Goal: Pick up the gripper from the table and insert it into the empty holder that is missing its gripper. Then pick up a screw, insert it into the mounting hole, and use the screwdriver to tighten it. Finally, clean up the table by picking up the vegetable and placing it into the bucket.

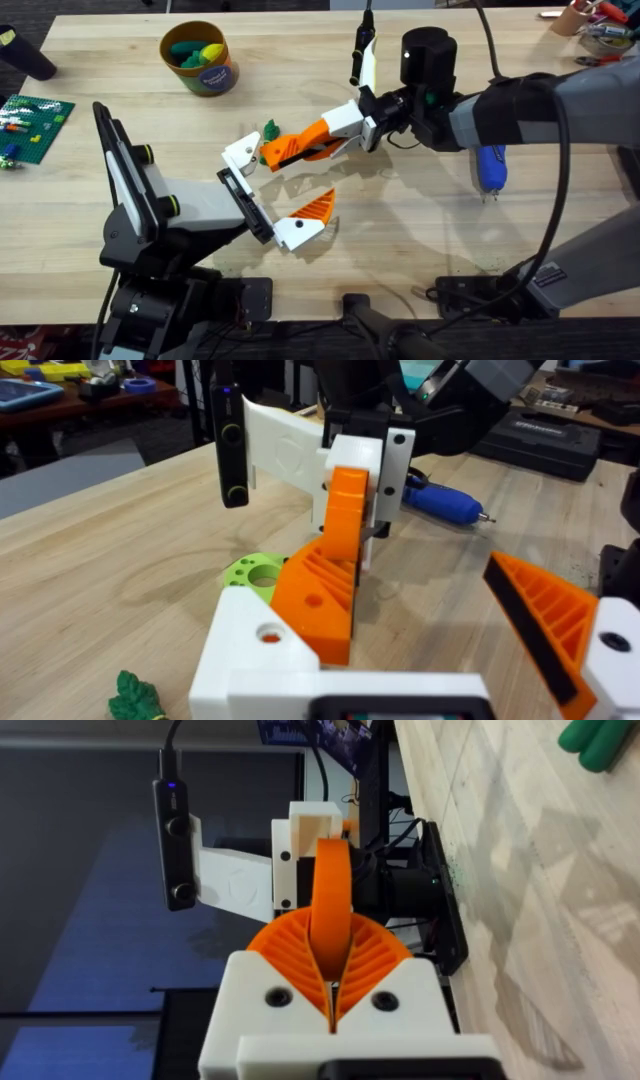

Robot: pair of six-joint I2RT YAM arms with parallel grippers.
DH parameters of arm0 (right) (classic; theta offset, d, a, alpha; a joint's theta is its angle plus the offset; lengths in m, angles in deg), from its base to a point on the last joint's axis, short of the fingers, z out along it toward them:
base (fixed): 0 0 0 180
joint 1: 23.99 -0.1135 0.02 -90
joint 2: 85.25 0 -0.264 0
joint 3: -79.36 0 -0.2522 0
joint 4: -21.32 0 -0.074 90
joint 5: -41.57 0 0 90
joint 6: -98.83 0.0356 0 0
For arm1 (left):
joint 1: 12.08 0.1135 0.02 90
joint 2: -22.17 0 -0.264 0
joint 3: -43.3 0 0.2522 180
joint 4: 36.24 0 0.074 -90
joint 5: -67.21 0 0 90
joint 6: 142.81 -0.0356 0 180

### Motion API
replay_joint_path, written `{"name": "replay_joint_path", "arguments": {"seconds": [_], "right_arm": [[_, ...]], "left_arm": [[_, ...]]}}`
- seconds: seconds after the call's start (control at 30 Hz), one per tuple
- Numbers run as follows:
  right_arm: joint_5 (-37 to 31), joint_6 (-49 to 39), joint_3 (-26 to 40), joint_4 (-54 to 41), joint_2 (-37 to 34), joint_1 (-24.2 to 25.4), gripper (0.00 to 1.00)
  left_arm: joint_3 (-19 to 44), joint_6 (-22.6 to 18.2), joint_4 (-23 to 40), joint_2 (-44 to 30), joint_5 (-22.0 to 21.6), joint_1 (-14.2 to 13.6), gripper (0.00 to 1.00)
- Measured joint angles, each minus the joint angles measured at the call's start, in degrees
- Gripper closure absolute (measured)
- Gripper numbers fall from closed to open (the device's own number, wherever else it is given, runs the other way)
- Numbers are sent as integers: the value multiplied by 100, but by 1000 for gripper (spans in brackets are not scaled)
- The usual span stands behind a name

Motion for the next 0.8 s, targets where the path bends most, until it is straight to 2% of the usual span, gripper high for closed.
{"name": "replay_joint_path", "arguments": {"seconds": [0.8], "right_arm": [[45, 43, -1, -56, 14, 78, 982]], "left_arm": [[0, 2, -14, 0, -15, 0, 14]]}}
